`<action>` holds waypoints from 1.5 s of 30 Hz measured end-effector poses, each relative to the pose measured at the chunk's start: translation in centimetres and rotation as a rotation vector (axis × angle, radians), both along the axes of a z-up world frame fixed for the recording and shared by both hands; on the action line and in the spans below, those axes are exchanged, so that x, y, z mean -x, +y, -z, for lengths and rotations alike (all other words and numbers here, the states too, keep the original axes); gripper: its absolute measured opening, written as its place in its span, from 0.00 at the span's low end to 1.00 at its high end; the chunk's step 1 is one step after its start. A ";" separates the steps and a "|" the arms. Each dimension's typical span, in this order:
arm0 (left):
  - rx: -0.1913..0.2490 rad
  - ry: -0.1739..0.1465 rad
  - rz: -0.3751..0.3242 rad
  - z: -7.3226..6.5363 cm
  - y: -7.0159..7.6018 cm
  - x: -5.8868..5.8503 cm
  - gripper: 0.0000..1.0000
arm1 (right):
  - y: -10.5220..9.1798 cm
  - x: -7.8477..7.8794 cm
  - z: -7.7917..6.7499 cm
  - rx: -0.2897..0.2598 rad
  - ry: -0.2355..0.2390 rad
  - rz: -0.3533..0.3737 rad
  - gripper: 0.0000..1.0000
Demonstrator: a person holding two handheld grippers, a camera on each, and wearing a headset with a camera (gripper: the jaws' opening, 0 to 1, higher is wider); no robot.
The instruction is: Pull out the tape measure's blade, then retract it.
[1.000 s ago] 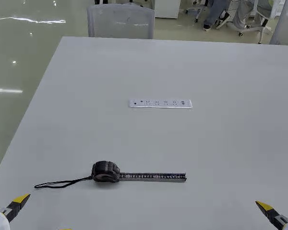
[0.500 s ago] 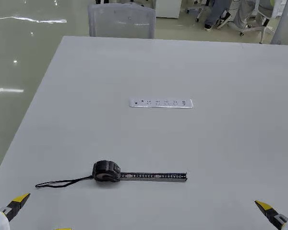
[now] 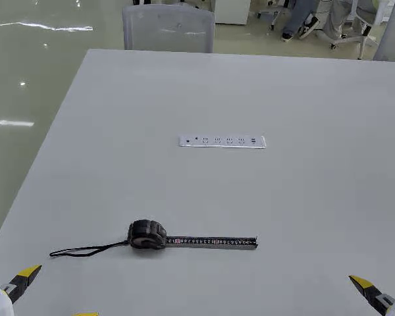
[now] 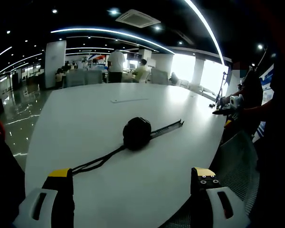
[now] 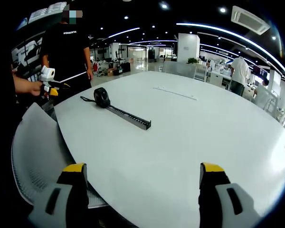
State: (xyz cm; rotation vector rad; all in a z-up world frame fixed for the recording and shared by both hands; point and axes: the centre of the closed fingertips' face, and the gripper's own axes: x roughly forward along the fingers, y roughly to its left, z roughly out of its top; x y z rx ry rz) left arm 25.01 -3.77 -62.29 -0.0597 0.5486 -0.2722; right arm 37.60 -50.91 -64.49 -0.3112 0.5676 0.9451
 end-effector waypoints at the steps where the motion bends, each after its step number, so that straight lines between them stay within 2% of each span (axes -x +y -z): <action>1: 0.000 0.000 0.000 0.0 0.0 0.0 1.00 | 0.0 0.0 0.0 0.000 0.000 0.001 1.00; 15: -0.005 -0.013 0.000 -0.2 0.1 -0.3 1.00 | -0.1 0.1 0.2 -0.004 0.010 0.007 1.00; 30: 0.010 -0.010 -0.009 -0.3 -0.3 -0.4 1.00 | -0.1 0.3 0.4 0.005 0.013 -0.001 1.00; 34: 0.025 -0.016 -0.016 -1.0 -1.5 -1.4 1.00 | 0.4 -0.1 0.1 0.014 0.011 -0.026 0.99; 36: 0.009 -0.012 -0.005 -1.1 -2.4 -2.2 1.00 | 0.9 -0.4 0.1 0.022 0.031 -0.053 0.98; 39: 0.000 0.001 0.000 -0.7 -3.5 -3.7 1.00 | 2.1 -0.7 0.3 0.067 0.048 -0.142 0.93; 41: 0.006 0.002 -0.002 -0.6 -4.2 -4.2 1.00 | 2.6 -0.9 0.5 0.090 0.057 -0.181 0.90; 42: 0.019 -0.001 -0.009 -0.5 -4.8 -4.9 1.00 | 3.1 -1.3 0.7 0.123 0.047 -0.214 0.89; 45: 0.022 0.000 -0.012 -0.5 -4.9 -5.0 1.00 | 3.3 -1.4 0.7 0.129 0.044 -0.223 0.87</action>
